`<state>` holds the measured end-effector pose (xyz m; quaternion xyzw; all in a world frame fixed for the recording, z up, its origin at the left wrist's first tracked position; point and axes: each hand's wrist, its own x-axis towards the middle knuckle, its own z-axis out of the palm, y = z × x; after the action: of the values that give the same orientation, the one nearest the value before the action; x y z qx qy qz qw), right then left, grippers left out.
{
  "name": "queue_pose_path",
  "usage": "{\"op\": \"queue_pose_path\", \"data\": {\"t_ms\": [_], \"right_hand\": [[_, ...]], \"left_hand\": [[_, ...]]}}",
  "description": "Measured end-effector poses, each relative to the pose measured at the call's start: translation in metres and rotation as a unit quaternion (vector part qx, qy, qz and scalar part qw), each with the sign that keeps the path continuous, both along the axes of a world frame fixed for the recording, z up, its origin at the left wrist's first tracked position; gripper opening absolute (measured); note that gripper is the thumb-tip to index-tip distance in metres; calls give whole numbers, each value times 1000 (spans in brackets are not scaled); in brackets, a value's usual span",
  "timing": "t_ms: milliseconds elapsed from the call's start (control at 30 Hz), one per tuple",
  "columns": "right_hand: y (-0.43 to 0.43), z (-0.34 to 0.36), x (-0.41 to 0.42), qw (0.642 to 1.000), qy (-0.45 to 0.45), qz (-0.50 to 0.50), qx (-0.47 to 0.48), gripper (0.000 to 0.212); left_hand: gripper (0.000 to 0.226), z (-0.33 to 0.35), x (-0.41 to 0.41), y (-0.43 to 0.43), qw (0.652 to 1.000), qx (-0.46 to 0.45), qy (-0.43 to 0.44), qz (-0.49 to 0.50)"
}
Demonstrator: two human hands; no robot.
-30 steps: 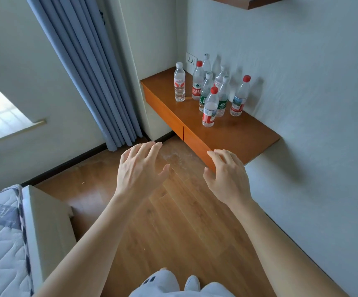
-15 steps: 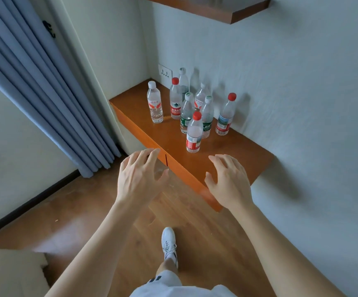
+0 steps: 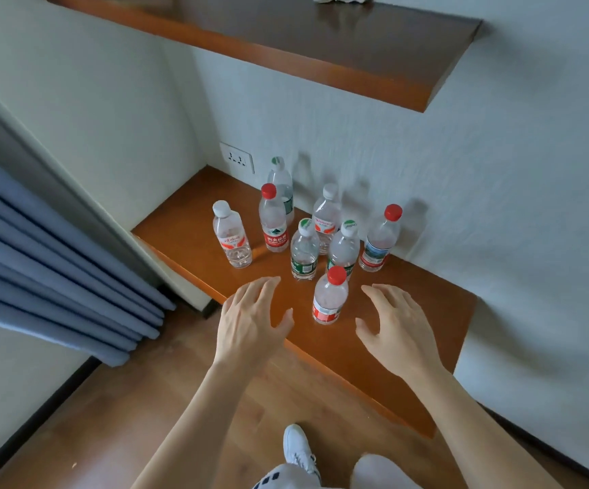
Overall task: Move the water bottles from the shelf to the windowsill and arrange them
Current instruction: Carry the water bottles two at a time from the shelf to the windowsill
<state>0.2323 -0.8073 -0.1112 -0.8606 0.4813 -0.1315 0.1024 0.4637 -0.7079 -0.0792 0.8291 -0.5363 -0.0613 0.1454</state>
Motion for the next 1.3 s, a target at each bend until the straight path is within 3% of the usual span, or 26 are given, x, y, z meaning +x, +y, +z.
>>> {"op": "queue_pose_path", "data": {"t_ms": [133,267,533,700,867,1133,1300], "right_hand": [[-11,-18,10,998,-14,-16,52,68],[-21,-40,24,982,-59,-53,169,82],[-33,-78,54,932,-218,-109,267,94],[-31,-84,67,928,-249,-87,263,84],[-31,-82,73,925,-273,-86,248,72],[-31,-48,56,922,-309,-113,205,61],[-32,-18,46,916,-346,-107,172,68]], "left_hand": [[57,-25,19,-35,998,11,60,-34],[63,-53,36,-74,992,27,124,-9],[103,-83,38,-136,969,66,237,10],[104,-85,29,-156,960,40,276,18],[91,-87,28,-164,952,12,302,49],[82,-61,17,-130,947,-43,311,68],[73,-19,-2,-98,906,-155,387,77]]}}
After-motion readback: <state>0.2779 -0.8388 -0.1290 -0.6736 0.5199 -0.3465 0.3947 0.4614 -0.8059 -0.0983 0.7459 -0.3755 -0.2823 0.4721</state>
